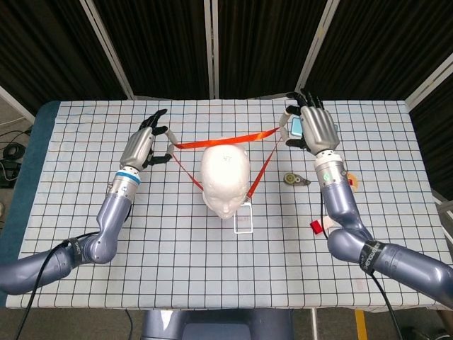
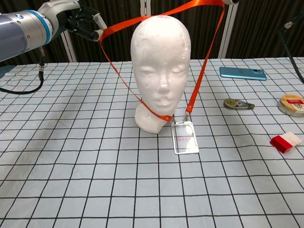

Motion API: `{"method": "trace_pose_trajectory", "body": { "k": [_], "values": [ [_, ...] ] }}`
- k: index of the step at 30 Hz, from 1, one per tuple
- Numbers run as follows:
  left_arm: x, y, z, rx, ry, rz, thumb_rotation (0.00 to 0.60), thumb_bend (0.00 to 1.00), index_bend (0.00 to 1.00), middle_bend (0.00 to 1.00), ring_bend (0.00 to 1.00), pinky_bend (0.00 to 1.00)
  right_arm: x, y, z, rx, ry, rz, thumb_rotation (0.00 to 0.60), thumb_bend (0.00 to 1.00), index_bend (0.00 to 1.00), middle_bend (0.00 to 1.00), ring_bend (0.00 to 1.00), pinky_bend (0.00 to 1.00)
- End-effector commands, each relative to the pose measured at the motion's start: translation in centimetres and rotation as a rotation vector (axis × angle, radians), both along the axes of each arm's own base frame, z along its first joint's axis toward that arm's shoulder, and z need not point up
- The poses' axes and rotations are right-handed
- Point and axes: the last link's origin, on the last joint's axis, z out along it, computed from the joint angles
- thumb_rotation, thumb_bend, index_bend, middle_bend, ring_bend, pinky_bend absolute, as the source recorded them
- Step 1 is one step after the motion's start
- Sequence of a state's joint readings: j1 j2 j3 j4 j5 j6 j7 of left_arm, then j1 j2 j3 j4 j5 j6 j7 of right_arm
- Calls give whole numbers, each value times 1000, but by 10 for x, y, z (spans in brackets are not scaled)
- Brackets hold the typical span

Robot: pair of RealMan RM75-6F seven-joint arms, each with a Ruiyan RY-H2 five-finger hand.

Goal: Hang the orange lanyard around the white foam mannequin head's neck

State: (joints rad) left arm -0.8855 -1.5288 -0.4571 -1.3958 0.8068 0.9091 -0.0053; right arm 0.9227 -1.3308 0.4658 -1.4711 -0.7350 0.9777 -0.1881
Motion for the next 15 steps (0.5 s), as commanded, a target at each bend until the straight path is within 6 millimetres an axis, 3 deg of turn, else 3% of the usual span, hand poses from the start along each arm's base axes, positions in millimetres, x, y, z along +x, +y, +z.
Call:
{"method": "trace_pose_trajectory", "body": {
  "k": [1,2,4,7,10,15],
  "values": [
    [1,6,-6,-6,-6,0,600,518,438,0,0,0,-1,-7,-8,1,9,-16,600,389,739,168,0,0],
    [1,8,-7,-8,-8,3,600,444,243,0,0,0,-1,-9,-10,0,8,-21,600,368,677,162,0,0],
    [0,9,-11,-24,-8,6,600,218,3,0,0,0,-1,-11,-12,-8,14,-23,600,220,399,104,0,0],
    [-2,12,-11,-32,-25,14,600,20,0,0,0,0,-4,-14,-15,-20,67,-28,600,22,119,11,0,0],
    [-5,13,-7,-10,-35,13,600,0,0,0,0,0,-7,-14,-14,-40,125,-25,600,0,31,0,0,0],
    [-12,11,1,3,-41,3,600,0,0,0,0,0,-9,-11,-7,-68,146,-18,600,0,9,0,0,0]
  ]
}}
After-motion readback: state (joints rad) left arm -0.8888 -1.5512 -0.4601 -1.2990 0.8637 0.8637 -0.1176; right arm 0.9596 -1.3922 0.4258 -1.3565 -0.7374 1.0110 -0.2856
